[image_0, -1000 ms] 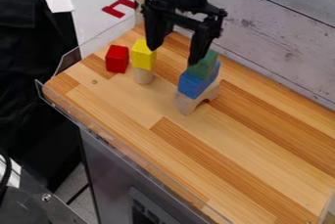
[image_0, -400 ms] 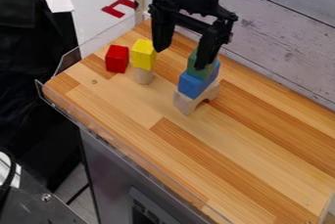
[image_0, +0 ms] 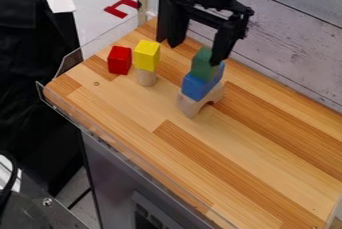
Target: Picked the green cube and placed it on top of the red cube
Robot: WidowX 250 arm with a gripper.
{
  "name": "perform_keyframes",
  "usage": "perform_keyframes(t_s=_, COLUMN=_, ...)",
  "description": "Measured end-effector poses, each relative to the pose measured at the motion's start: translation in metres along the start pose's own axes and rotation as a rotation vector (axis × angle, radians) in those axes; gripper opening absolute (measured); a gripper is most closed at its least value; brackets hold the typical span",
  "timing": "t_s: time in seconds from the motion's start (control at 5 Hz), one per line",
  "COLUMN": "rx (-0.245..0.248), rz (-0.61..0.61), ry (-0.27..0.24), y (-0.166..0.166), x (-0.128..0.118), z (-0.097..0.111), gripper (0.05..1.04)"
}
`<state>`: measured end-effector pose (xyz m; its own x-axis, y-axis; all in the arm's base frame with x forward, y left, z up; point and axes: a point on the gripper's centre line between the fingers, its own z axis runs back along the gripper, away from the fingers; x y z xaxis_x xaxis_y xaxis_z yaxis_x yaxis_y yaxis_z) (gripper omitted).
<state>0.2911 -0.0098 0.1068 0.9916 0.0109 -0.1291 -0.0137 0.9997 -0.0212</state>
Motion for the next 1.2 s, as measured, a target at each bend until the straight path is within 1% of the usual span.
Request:
perform_keyframes(t_s=0.4, rx=-0.001, rz=0.014, ry=0.033, y=0.004, x=0.019, z=-0.008, gripper=0.998)
perform_keyframes(t_s=0.8, rx=-0.003, rz=0.042, ry=0.087, y=0.01, x=0.023, z=-0.024, gripper=0.998)
perform_keyframes(t_s=1.0, rx=-0.015, rz=0.078, ry=0.088, y=0.015, x=0.025, z=-0.027, gripper=0.947)
perform_keyframes(t_s=1.2, rx=-0.023, rz=0.094, ry=0.101, y=0.019, x=0.026, z=-0.032, gripper=0.69)
